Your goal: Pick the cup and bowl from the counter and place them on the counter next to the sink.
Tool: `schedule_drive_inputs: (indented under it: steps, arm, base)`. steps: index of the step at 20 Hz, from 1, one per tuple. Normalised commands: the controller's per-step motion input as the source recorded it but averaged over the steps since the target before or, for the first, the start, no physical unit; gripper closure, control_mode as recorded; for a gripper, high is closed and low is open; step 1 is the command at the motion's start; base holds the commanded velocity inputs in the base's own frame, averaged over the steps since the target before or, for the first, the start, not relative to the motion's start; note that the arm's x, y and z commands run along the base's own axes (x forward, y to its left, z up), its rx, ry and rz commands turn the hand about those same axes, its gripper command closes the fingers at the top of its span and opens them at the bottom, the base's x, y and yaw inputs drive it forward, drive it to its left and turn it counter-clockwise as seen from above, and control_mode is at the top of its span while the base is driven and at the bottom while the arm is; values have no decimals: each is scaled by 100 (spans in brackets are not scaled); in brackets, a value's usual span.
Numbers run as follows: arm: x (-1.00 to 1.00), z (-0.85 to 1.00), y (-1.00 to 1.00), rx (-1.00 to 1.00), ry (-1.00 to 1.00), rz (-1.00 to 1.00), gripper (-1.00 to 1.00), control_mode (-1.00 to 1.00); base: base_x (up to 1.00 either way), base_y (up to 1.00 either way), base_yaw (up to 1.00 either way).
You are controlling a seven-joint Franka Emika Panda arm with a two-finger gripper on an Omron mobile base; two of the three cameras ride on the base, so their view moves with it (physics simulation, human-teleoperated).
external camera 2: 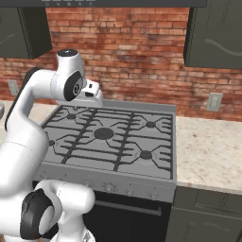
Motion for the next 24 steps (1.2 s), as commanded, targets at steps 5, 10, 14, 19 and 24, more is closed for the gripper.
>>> schedule_drive_inputs:
  steps: [5, 10, 14, 19, 24]
  arm:
    - [-27, 0, 6, 1, -2, 0, -100, -100]
    - [-15, 0, 33, 0, 0, 1, -100, -100]
    - [-38, 0, 95, 0, 0, 8, -100, -100]
    - [-18, 0, 57, 2, 0, 3, -100, -100]
    - [-14, 0, 55, 5, 0, 0, -100, -100]
  base:
    - [0, 0, 0]
    - [0, 0, 0]
    - [0, 0, 0]
    - [0, 0, 0]
    - [0, 0, 0]
